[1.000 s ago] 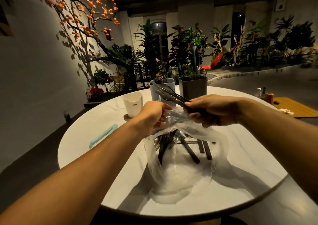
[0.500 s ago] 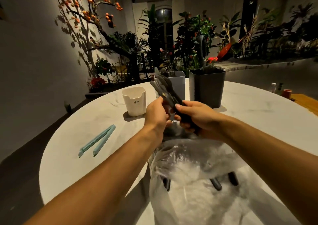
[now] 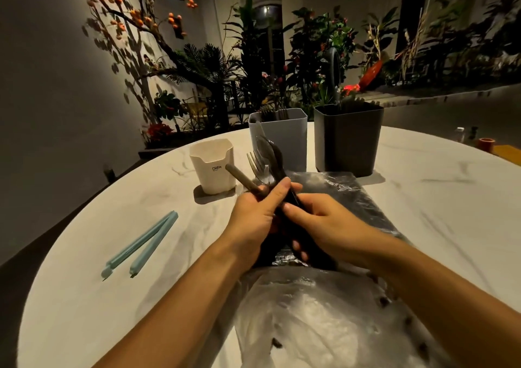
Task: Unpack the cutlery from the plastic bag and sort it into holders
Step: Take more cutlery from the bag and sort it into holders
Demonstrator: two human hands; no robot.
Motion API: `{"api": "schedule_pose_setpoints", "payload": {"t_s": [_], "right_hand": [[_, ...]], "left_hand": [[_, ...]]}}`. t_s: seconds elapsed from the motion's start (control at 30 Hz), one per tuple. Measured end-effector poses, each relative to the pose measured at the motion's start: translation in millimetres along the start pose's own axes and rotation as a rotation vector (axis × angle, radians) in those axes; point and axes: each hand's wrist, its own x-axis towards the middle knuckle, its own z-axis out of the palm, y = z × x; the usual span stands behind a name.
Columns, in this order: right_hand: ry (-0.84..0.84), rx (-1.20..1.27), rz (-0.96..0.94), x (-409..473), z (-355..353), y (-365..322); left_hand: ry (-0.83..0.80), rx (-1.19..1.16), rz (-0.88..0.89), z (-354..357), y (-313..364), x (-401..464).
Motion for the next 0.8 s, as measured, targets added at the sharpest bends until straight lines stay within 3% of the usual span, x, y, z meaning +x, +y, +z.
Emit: {"api": "schedule_pose_setpoints", "payload": {"t_s": [0.27,0.5,0.67,0.8], "right_hand": [[0.017,-0.082,-0.018,-0.2,-1.9,-3.1],[0.002,-0.121,0.037,0.9,-10.8,-13.9],[0.233,0.117,-0.036,5.1,-15.4,-18.7],[0.257,0.185,-0.007,4.7,-14.7,-15.2]], "left_hand": [[-0.034,0.009,-0.064,-0.9,-3.5,1.5],[-0.019,0.005,0.015,-2.7,-1.4,0.9],[-0.123,0.023,0.008,0.6,0.9,-7.6],[-0.150,0.096,-0.058,1.4,-1.8,-8.9]]}}
